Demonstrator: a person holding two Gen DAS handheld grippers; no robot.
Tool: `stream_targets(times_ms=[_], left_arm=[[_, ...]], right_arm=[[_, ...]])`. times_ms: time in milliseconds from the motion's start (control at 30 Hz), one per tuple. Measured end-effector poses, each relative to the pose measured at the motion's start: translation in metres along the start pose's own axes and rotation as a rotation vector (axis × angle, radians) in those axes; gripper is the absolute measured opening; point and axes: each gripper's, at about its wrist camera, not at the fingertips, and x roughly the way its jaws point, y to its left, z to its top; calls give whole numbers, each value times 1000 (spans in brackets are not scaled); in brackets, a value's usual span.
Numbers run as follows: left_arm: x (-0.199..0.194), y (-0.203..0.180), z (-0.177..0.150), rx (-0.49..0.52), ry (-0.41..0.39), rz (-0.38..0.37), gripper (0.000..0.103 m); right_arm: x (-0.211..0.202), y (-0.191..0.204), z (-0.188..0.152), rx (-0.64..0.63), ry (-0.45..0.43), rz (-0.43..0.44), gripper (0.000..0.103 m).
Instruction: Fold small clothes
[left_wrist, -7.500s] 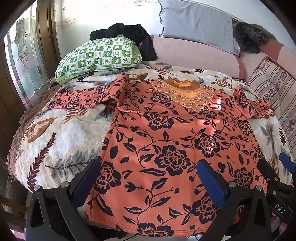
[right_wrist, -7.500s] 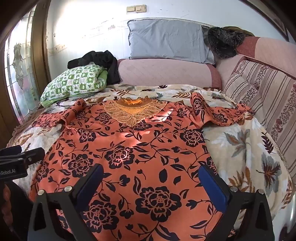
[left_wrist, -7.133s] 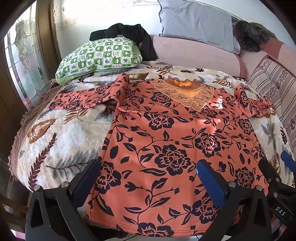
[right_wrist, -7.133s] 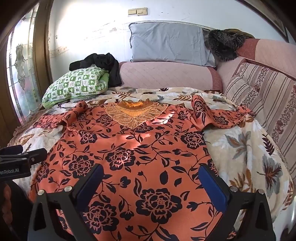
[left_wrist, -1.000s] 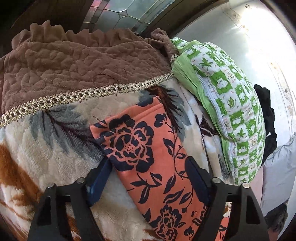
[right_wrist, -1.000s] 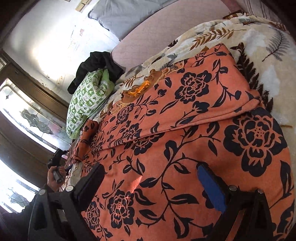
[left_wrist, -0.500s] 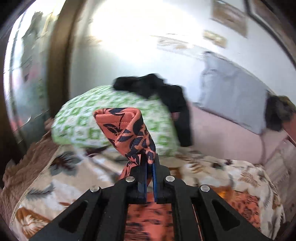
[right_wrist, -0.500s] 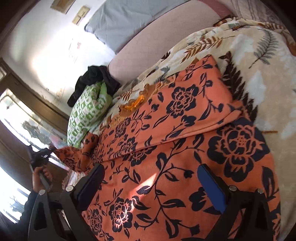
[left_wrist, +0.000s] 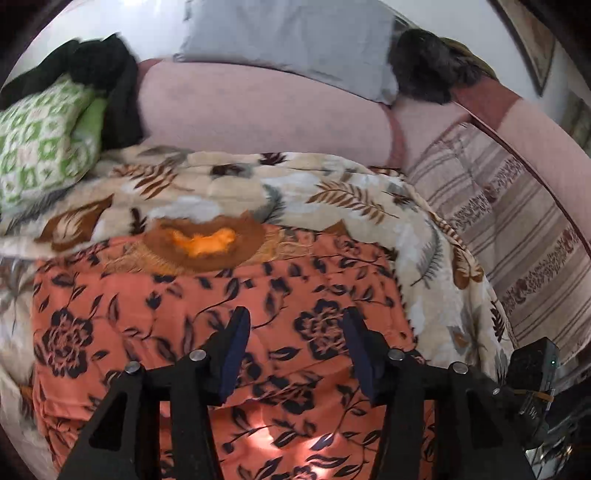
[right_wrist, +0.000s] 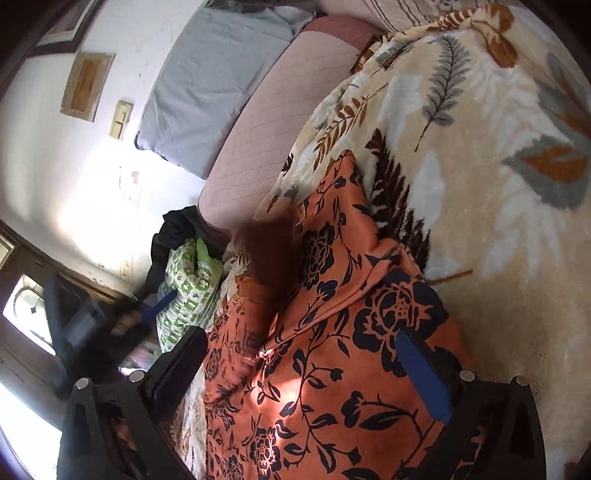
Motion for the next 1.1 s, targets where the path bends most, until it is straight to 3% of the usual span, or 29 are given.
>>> stream_targets(times_ms=[100, 233, 333, 433, 467, 500, 567, 600, 633, 733, 800, 867, 933, 1033, 1100], left_arm=[[-37, 70, -19, -90, -66, 121, 72], [-59, 149, -50, -171, -61, 295, 72], [-60, 187, -71, -238, -39, 310, 72], [-42, 207, -87, -243, 26, 308, 73], [-33, 208, -91, -226, 55, 317, 72], [-33, 205, -93, -189, 30, 332, 75], [-35, 199, -92, -163, 35, 351, 76], [-40, 198, -91, -175, 31, 342, 76], [-50, 197, -90, -190, 4, 324, 76], [-72, 191, -89, -175, -84, 299, 77], [-57, 189, -90, -129, -17, 364, 78], [-34, 202, -95, -160, 121, 416, 80], [-46, 202, -94, -196, 65, 416, 80], [-69, 193, -92, -197, -6, 404, 80], [-88, 186, -96, -191, -45, 407, 80]], right_arm=[[-5, 7, 3, -22, 1, 27, 103], [6, 20, 10, -32, 55, 51, 103], [22, 36, 20, -70, 85, 18, 103], [51, 49, 38, -15, 194, 178, 103], [64, 50, 42, 6, 221, 224, 103], [76, 47, 46, 9, 225, 202, 103], [105, 23, 48, 24, 259, 51, 103], [115, -1, 45, 112, 278, -49, 98], [108, -5, 42, 149, 218, -16, 98], [86, 32, 33, -30, 197, -10, 99], [79, 45, 23, -96, 214, 2, 101], [83, 44, 18, -127, 246, -24, 101], [87, 27, 18, -82, 245, -141, 101], [69, 27, 12, -65, 236, -56, 101], [50, 35, 3, -105, 219, -62, 101]])
